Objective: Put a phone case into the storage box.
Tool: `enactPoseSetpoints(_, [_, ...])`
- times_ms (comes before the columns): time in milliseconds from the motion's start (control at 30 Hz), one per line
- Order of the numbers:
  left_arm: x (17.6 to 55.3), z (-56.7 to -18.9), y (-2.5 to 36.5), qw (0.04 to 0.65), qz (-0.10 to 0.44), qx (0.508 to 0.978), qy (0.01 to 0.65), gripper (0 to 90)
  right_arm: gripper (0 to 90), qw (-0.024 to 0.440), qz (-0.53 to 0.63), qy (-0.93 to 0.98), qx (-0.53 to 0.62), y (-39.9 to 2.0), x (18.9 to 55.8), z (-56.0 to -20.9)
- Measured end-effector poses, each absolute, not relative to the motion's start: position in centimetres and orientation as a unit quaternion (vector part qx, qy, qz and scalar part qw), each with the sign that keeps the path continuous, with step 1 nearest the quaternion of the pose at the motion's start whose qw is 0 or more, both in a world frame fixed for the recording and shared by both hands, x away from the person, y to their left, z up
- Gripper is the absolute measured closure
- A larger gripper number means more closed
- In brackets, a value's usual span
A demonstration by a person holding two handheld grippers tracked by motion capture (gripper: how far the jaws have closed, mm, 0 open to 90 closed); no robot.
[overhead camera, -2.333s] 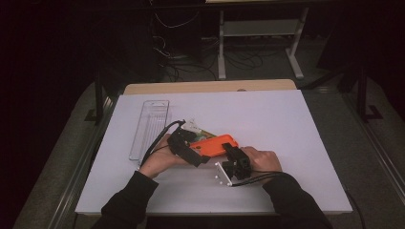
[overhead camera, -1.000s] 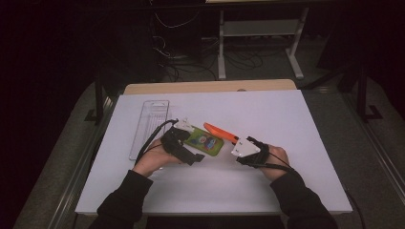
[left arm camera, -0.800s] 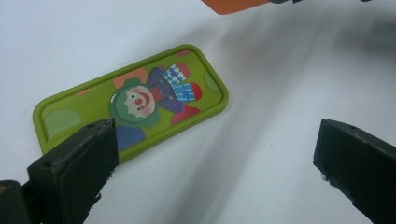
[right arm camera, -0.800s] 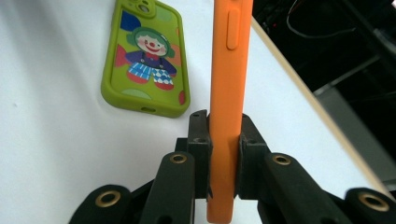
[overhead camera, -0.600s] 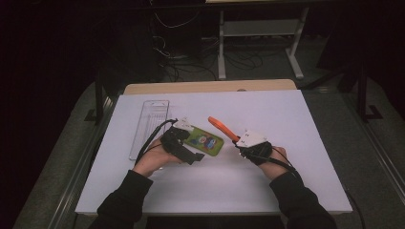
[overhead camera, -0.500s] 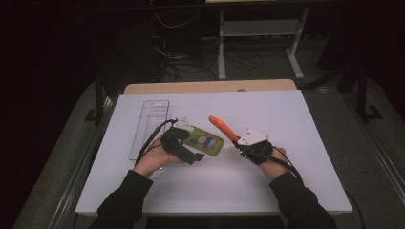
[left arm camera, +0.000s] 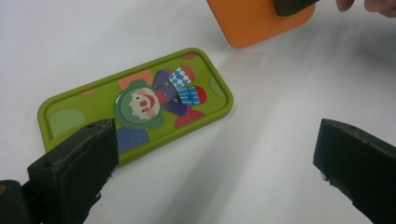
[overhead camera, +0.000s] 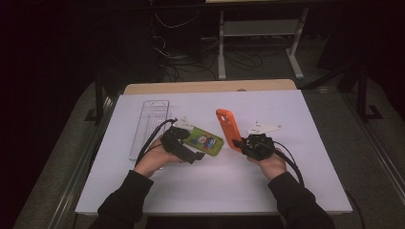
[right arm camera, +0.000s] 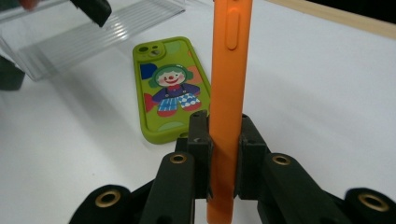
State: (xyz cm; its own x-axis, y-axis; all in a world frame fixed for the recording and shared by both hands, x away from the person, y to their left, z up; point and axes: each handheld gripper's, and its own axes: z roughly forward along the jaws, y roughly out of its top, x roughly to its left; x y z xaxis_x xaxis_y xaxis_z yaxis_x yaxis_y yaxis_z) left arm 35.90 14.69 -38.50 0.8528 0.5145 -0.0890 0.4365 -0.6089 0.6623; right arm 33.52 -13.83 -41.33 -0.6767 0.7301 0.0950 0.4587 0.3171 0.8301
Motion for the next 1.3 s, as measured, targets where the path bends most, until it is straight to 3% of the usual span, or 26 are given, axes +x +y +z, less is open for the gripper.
enactPoseSetpoints(800, [36.4, -37.1, 14.9, 0.452, 0.044, 0.837, 0.304, 0.0, 78.2, 0.127, 0.48, 0.775, 0.391, -13.1, 33.2, -40.9])
enactPoseSetpoints(1300, [37.9, -35.7, 11.7, 0.491, 0.055, 0.82, 0.287, 0.0, 78.3, 0.127, 0.492, 0.779, 0.368, -11.4, 32.5, -40.5])
